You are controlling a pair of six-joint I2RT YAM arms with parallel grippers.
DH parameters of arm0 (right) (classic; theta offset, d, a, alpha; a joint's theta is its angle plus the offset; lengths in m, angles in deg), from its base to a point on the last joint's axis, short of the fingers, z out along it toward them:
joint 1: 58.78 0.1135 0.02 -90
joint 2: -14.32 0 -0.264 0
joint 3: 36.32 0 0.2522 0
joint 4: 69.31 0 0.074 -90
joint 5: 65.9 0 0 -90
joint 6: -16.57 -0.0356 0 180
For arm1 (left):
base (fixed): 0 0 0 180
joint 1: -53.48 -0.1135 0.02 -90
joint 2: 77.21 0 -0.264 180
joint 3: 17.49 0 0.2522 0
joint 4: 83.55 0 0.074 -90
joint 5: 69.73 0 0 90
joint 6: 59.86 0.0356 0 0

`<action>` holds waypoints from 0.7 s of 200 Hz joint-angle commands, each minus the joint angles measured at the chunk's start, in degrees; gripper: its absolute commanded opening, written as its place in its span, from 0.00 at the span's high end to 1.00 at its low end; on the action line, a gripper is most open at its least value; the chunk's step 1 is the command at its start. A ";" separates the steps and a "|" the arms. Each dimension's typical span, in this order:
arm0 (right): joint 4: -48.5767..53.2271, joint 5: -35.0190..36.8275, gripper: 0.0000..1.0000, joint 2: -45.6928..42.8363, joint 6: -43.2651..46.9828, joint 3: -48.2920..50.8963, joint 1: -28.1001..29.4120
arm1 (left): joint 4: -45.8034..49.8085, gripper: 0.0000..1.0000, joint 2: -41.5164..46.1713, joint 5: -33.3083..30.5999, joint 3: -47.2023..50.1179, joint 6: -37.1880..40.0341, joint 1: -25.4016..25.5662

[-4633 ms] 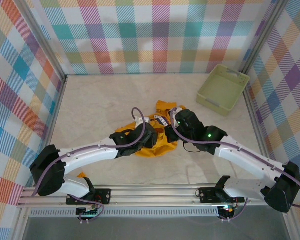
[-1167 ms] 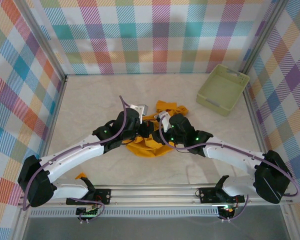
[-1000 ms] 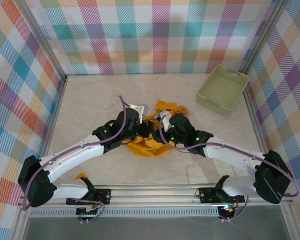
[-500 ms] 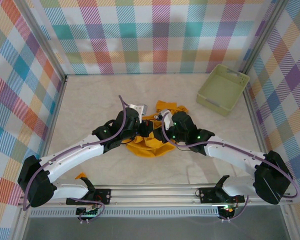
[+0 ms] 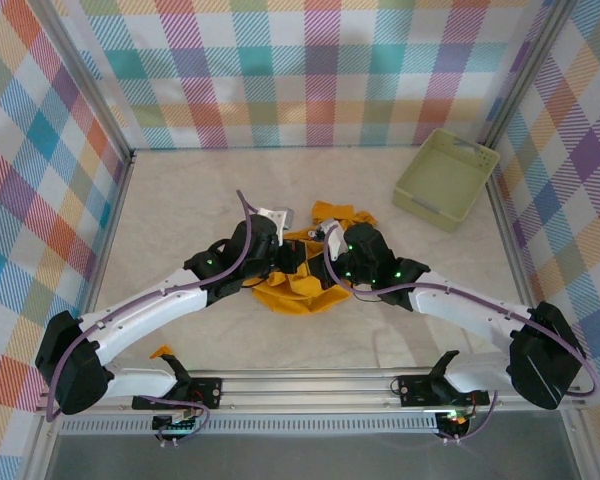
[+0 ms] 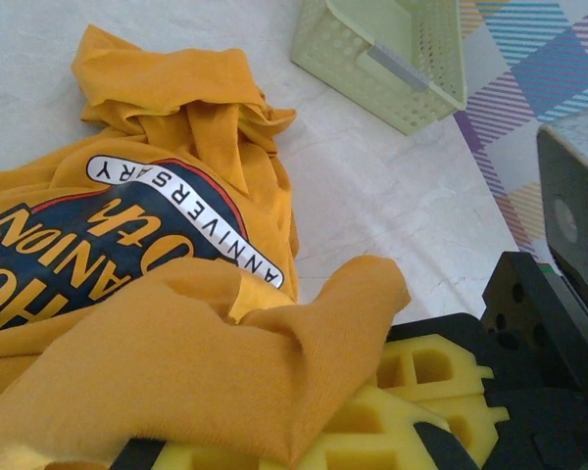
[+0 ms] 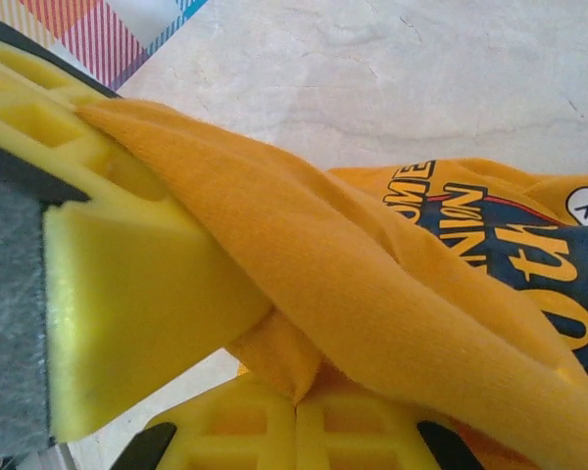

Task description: Fold the inside-out t-shirt

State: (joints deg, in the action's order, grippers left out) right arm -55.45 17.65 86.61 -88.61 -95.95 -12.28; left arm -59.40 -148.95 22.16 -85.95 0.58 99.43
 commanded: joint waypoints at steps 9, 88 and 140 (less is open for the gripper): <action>3.69 1.05 1.00 -3.25 0.04 -2.27 0.02 | 1.20 0.92 -0.08 -2.73 -0.70 0.74 -0.66; 21.76 0.00 1.00 -22.08 -3.49 -3.98 -2.60 | 1.17 0.46 -5.50 -6.34 1.52 3.33 -6.14; 29.54 5.38 1.00 -26.68 -4.39 -3.30 -11.82 | 9.10 0.21 -3.03 -16.36 4.16 2.60 -7.13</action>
State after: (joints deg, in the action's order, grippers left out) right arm -31.98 19.07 61.37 -91.77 -99.10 -20.22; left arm -56.10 -154.55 12.55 -84.16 3.37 93.40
